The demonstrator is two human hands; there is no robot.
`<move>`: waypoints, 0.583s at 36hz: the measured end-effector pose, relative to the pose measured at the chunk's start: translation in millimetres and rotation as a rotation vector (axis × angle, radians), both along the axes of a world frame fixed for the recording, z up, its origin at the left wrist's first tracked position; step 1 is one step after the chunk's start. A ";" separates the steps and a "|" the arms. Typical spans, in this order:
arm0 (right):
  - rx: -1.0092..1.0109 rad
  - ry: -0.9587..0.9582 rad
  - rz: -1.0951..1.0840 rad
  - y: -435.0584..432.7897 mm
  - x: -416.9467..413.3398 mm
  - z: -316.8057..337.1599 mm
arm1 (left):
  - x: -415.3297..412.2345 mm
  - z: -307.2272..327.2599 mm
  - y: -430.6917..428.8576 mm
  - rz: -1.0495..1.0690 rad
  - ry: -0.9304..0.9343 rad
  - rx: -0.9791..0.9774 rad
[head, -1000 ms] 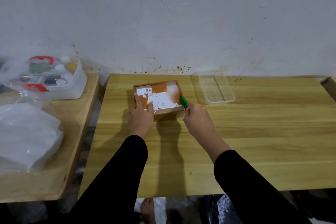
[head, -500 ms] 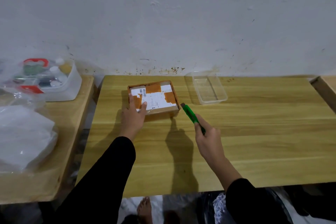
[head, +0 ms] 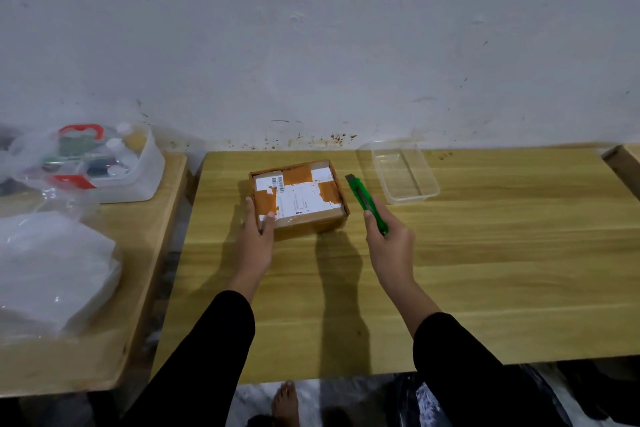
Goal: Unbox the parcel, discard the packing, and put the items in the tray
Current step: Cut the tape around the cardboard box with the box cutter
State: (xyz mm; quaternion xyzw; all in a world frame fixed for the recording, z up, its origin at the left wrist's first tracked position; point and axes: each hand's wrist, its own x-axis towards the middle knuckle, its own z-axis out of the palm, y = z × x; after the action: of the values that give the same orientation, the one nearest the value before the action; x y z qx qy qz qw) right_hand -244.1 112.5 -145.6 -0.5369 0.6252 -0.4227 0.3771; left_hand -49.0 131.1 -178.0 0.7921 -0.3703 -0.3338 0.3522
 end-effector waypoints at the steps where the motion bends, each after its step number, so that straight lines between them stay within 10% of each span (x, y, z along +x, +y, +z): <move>1: 0.000 0.004 0.010 -1.6 0.2 -1.7 | -0.4 0.7 -0.7 0.006 -0.008 0.008; 21: 0.023 0.228 0.271 -69.0 23.7 -38.9 | 41.5 -12.9 -34.4 0.159 -0.076 -0.068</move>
State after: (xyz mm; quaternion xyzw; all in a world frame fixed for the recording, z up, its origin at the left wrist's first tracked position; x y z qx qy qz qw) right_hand -220.4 43.5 -184.5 -0.6563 0.5906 -0.2973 0.3635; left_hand -7.4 96.7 -190.9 0.8188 -0.3303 -0.2618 0.3898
